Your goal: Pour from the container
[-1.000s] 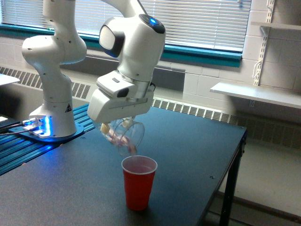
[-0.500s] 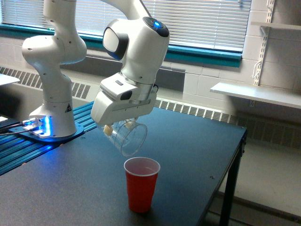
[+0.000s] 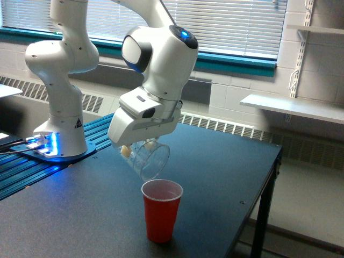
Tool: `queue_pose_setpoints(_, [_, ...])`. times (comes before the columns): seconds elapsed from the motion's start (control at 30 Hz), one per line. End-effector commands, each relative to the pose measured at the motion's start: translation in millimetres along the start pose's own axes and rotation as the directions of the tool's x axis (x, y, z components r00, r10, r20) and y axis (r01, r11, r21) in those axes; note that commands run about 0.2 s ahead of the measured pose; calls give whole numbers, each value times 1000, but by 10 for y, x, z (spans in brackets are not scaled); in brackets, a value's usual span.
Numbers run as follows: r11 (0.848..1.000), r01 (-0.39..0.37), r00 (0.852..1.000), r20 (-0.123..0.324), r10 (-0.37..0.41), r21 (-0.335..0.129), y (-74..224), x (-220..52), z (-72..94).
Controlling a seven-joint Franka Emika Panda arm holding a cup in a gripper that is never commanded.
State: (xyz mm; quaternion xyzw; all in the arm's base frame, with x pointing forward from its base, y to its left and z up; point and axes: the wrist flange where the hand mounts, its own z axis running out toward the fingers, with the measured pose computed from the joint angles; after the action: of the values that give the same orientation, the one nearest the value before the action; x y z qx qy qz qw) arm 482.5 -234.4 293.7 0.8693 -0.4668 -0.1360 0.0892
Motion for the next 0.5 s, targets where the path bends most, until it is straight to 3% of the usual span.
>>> queue_pose_setpoints(0.03, [1000,13,999,-40,-13,8,-36,-49,-119])
queue_pose_setpoints(0.37, [999,47,997,-64,-46,21,17,-104,-258])
queue_pose_setpoints(0.43, [999,38,995,-93,-36,20,-23,-153,-281])
queue_pose_setpoints(0.5, [1000,24,988,-151,-21,15,-112,-294,-296])
